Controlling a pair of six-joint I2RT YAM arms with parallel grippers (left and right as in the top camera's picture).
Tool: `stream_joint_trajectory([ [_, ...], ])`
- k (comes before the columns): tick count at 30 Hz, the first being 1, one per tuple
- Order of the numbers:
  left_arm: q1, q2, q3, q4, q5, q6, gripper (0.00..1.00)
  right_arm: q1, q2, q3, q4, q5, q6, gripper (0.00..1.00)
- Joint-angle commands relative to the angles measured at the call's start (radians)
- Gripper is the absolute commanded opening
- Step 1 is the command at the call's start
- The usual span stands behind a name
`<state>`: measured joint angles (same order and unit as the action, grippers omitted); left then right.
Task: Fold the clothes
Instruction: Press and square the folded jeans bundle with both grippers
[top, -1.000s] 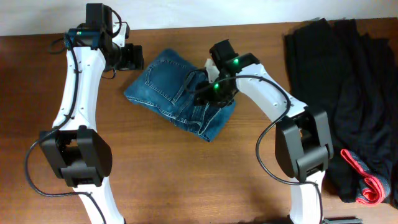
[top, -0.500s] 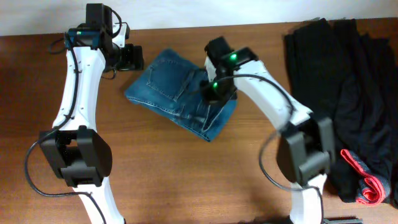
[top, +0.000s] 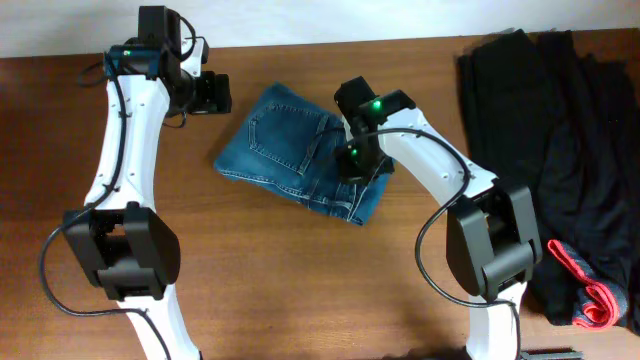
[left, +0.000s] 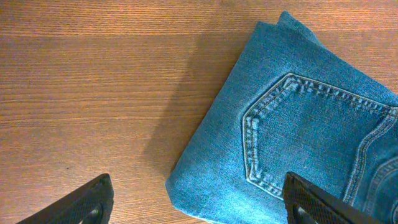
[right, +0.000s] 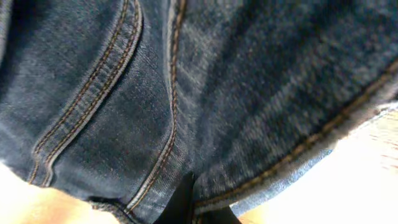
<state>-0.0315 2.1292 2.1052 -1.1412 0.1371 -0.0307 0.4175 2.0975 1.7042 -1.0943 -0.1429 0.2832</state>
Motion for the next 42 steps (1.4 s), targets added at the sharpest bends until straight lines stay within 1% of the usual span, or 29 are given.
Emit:
stream_joint_trajectory([
  [1,0.004,-0.001,0.022,-0.007,-0.006,0.001,0.87,-0.006,-0.009,-0.045,-0.011,0.116,0.048,0.04],
  [2,0.004,-0.001,0.022,-0.008,-0.006,0.001,0.93,-0.008,-0.009,-0.051,-0.011,0.151,0.065,0.04],
  [3,0.003,-0.001,0.022,-0.008,-0.006,0.001,0.94,-0.01,-0.009,-0.061,-0.01,0.206,0.096,0.04],
  [4,0.003,-0.001,0.022,-0.009,-0.005,0.001,0.98,-0.016,-0.009,-0.066,-0.01,0.243,0.125,0.04],
  [5,0.003,-0.001,0.022,-0.011,-0.003,0.0,0.99,-0.019,-0.009,-0.066,-0.009,0.251,0.132,0.04],
  [9,-0.001,-0.001,0.022,-0.016,-0.002,0.0,0.99,-0.039,-0.009,-0.066,0.01,0.26,0.145,0.04],
  [14,-0.05,0.01,0.022,-0.011,0.004,0.001,0.98,-0.039,-0.009,-0.068,0.011,0.263,0.144,0.04],
  [17,-0.087,0.033,0.022,-0.011,0.004,0.001,0.97,-0.04,-0.009,-0.068,0.006,0.349,0.144,0.06],
  [20,-0.133,0.088,0.022,-0.011,0.004,0.001,0.97,-0.05,-0.009,-0.068,0.01,0.431,0.144,0.07],
  [24,-0.188,0.164,0.022,0.016,0.004,0.001,0.97,-0.079,-0.009,-0.068,0.018,0.435,0.145,0.09],
  [29,-0.238,0.254,0.022,0.053,0.002,0.001,0.97,-0.08,-0.009,-0.068,0.017,0.436,0.144,0.09],
  [34,-0.248,0.332,0.022,0.048,-0.007,0.001,0.98,-0.093,-0.009,-0.069,0.022,0.447,0.144,0.09],
  [37,-0.248,0.373,0.022,0.037,-0.007,0.001,0.98,-0.13,-0.007,-0.082,0.04,0.446,0.145,0.09],
  [42,-0.248,0.382,0.022,0.031,-0.007,0.001,0.98,-0.184,0.008,-0.085,0.039,0.443,0.144,0.09],
])
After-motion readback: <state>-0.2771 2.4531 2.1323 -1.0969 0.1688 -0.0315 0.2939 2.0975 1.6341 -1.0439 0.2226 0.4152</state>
